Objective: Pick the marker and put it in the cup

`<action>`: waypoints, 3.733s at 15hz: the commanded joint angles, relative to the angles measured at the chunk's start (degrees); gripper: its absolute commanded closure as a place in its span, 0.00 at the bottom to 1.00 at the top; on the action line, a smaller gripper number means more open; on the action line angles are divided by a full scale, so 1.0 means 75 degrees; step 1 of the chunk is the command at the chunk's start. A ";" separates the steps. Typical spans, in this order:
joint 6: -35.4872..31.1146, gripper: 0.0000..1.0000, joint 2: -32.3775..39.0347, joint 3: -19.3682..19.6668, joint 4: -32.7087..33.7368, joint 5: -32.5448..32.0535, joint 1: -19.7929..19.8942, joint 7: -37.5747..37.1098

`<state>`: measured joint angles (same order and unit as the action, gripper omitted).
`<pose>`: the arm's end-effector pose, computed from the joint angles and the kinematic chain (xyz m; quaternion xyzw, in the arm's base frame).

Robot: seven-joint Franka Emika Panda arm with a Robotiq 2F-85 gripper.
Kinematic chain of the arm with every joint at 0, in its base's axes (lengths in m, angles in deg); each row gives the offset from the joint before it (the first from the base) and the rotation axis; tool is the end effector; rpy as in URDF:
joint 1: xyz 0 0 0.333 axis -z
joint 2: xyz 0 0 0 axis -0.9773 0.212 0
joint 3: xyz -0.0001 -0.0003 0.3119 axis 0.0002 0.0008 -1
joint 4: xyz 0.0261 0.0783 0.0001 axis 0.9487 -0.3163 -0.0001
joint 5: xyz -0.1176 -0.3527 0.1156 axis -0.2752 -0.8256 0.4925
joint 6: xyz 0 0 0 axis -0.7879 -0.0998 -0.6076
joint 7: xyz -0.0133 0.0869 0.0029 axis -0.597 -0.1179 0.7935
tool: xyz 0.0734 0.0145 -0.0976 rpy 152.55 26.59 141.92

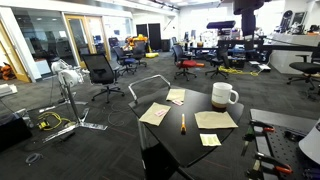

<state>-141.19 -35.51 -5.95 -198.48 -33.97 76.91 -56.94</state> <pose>0.3392 0.0250 0.4980 -0.9898 0.0613 0.0971 0.0846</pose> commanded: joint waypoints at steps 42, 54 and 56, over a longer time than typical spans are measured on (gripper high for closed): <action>-0.7922 0.00 0.5223 -0.0764 -0.0671 -0.2101 -0.0146 -0.8779; -0.8240 0.00 0.6028 -0.0323 -0.0328 -0.2185 -0.0489 -0.9017; -0.8321 0.00 0.6145 -0.0253 -0.0259 -0.2174 -0.0553 -0.9023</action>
<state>-202.08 8.72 -9.24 -201.94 -50.70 74.25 -124.01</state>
